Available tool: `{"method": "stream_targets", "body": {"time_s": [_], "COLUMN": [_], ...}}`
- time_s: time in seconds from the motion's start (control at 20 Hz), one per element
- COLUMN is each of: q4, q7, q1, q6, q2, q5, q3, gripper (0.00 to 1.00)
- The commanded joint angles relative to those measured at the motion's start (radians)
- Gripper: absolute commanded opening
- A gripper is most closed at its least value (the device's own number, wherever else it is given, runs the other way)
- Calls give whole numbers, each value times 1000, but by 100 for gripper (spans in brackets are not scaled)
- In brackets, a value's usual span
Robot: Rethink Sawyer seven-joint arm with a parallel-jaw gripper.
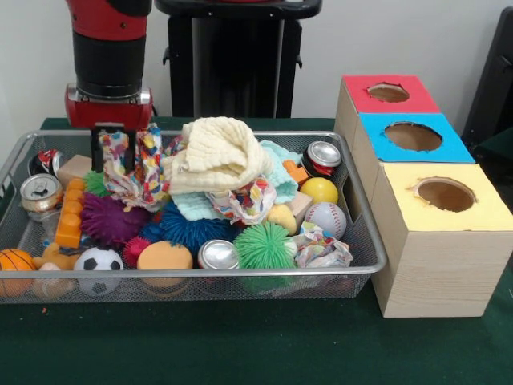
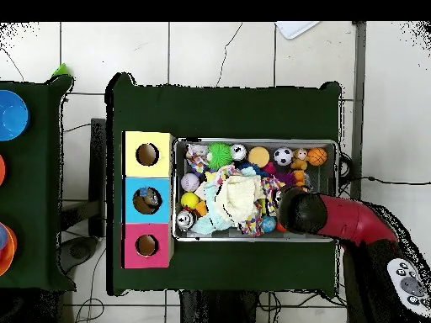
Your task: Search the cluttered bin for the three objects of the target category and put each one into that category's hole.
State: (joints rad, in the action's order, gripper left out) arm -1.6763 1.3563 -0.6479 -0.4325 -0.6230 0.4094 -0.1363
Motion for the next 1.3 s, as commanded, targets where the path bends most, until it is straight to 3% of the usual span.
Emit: {"method": "stream_targets", "body": {"time_s": [0.05,0.5,0.75,1.3], "q4": [-125,-91,-30,61], "q7": [104,14,-58,-109], "q1": [-48,-84,-103,-95], "q6": [116,19,-90,-334], "q2": [82,53,24,-49], "q5": [47,28,-2,-40], "q3": [-27,-57,-105,-173], "gripper": [100,100,100,100]}}
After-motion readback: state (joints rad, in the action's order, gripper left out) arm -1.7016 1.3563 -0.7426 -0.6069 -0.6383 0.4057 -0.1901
